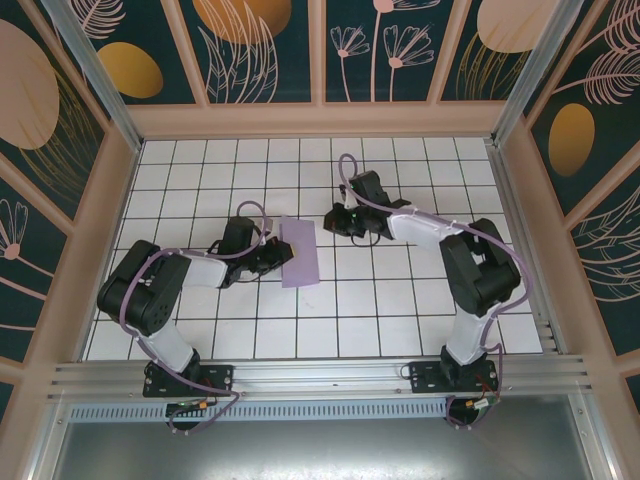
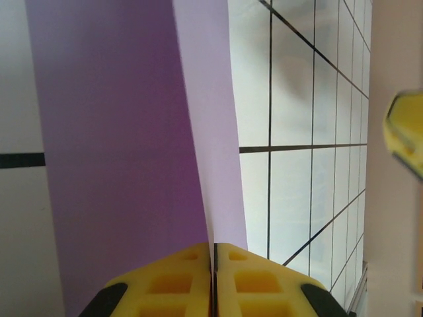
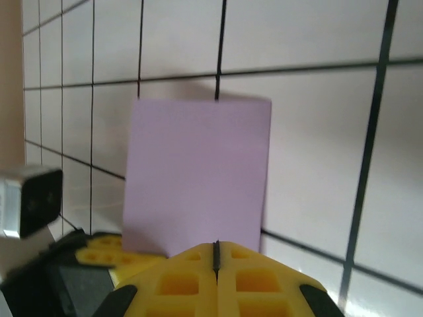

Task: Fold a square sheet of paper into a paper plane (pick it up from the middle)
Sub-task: Fold the triangle a second time at the center of the table.

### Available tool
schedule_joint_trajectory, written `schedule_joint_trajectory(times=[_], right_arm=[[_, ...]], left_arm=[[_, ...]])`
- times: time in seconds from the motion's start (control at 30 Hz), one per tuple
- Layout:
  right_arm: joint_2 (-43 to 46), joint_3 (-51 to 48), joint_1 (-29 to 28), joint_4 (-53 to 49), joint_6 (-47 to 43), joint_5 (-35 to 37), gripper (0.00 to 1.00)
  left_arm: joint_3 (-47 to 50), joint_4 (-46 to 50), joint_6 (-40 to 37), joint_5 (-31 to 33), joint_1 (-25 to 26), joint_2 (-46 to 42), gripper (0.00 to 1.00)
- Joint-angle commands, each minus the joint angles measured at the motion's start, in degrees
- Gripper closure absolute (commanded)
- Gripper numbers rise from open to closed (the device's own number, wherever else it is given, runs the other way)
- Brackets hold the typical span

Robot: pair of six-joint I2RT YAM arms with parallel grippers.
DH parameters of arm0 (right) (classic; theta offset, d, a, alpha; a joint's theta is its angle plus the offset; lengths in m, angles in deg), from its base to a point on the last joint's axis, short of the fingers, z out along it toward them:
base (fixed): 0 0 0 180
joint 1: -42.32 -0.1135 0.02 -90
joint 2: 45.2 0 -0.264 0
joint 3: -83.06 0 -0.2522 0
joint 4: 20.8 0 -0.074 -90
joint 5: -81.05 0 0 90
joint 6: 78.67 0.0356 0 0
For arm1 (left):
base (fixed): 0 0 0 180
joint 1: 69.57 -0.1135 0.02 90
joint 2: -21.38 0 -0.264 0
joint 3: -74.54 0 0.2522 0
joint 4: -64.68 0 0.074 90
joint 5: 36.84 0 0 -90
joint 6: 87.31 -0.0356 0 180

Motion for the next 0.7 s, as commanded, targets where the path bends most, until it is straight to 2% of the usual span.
schedule_joint_trajectory(times=[0.0,0.3,0.67], right_arm=[[2.53,-3.77,-0.2,1.8,0.39,-2.04,0.98],[0.73,-2.77,-0.46,-0.16,-1.78,-7.03,0.98],[-8.79,1.34,-1.82,3.3,-0.61,-12.52,1.0]], left_arm=[[-1.24,0.55,-0.33,0.78,-0.14,0.57,0.89],[-0.48,-0.29,1.23,2.39,0.4,0.57,0.88],[-2.24,2.05,2.59,2.23,0.4,2.76,0.76]])
